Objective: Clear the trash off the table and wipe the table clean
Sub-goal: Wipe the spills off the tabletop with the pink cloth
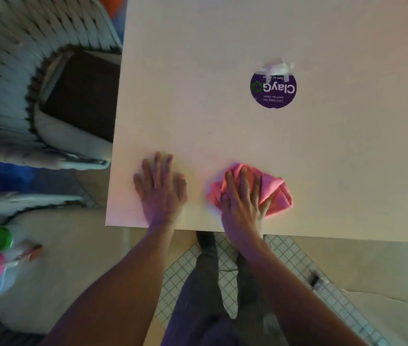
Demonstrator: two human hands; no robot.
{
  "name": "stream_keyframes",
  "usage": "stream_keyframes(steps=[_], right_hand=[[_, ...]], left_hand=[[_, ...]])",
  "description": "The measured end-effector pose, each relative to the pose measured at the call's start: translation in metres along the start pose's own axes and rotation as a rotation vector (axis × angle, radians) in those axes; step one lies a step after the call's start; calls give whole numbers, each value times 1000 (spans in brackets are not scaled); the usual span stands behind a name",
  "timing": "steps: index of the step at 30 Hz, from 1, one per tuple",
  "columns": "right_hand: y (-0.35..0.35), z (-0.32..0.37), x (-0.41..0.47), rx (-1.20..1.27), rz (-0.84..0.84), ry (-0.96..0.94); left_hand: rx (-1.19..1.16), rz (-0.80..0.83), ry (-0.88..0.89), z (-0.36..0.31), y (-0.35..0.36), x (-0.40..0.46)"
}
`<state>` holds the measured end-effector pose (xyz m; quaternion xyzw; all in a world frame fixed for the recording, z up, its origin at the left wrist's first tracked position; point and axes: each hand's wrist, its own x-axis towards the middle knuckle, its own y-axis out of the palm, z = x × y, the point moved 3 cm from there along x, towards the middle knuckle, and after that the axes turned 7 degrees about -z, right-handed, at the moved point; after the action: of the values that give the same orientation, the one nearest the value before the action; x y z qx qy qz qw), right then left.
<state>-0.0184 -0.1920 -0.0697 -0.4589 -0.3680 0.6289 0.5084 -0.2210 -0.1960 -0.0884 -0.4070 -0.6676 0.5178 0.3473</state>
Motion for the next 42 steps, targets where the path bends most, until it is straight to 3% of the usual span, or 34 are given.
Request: stream_keyframes(steps=[6,16,20,25,29,32,37,39,42], right_hand=[[5,-4,-28,-51,27,24],[-19,33,173,145,-21,345],[-2,86,184,81,21,167],[18,102,95,-8,42,-215],[7,47,27,-39,59,-138],[-5,15,27,-76,32,-67],[-2,40,70,-27,-1,71],[-2,47,72,-13,78,11],[-24,26,55,35,132,-225]], left_hand=[[-23,15,7,-2,-1,-2],[-12,0,15,-2,4,2],[-17,10,2,1,6,2],[-4,35,32,4,6,1],[-61,71,-17,3,2,4],[-86,60,-38,1,0,4],[-49,-1,-9,5,2,2],[-38,3,-14,8,3,2],[-40,12,-2,8,2,1]])
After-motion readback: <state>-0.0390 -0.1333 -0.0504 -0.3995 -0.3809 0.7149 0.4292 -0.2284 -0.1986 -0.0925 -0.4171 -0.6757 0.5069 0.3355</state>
